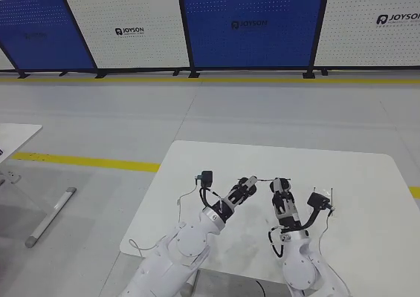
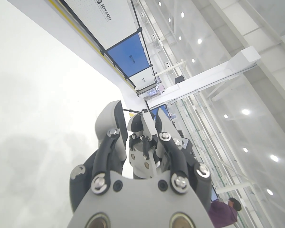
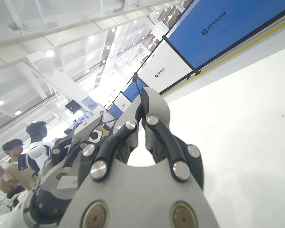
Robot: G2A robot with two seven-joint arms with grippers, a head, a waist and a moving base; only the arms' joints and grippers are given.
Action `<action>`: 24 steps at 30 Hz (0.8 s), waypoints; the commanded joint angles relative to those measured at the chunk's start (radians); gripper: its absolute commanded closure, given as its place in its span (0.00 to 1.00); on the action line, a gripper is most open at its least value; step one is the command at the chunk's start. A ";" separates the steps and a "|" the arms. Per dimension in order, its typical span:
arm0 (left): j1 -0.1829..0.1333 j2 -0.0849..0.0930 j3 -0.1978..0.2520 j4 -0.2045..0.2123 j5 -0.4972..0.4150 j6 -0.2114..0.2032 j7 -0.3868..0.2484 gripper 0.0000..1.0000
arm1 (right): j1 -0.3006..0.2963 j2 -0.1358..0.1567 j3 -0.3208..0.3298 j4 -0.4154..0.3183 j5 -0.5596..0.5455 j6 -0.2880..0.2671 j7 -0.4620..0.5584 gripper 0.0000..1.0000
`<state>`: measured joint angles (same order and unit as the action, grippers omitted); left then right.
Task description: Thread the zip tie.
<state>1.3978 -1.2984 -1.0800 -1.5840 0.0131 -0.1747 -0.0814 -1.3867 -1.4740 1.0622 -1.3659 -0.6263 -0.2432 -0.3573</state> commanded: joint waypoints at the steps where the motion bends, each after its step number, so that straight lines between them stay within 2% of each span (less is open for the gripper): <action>1: -0.001 0.000 0.000 0.000 -0.002 0.001 -0.001 0.76 | -0.001 0.000 0.001 0.000 -0.007 -0.001 -0.002 1.00; 5: -0.004 0.000 -0.002 0.000 -0.011 0.004 -0.002 0.75 | -0.004 -0.001 0.002 0.001 -0.012 -0.008 -0.002 1.00; 8: -0.007 0.000 -0.005 0.007 -0.016 0.007 -0.001 0.78 | -0.004 -0.002 0.003 0.003 -0.015 -0.010 -0.001 1.00; 10: -0.008 -0.001 -0.005 0.009 -0.017 0.007 0.000 0.97 | -0.005 -0.002 0.003 0.003 -0.015 -0.011 0.001 1.00; 12: -0.009 -0.001 -0.004 0.010 -0.018 0.007 0.001 1.00 | -0.005 -0.003 0.003 0.001 -0.016 -0.012 0.003 1.00; 24: -0.009 -0.001 -0.005 0.010 -0.012 0.007 0.002 1.00 | -0.006 -0.008 0.002 -0.003 -0.022 -0.005 0.008 1.00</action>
<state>1.3885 -1.2991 -1.0850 -1.5741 0.0006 -0.1669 -0.0788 -1.3926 -1.4812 1.0647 -1.3697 -0.6482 -0.2491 -0.3500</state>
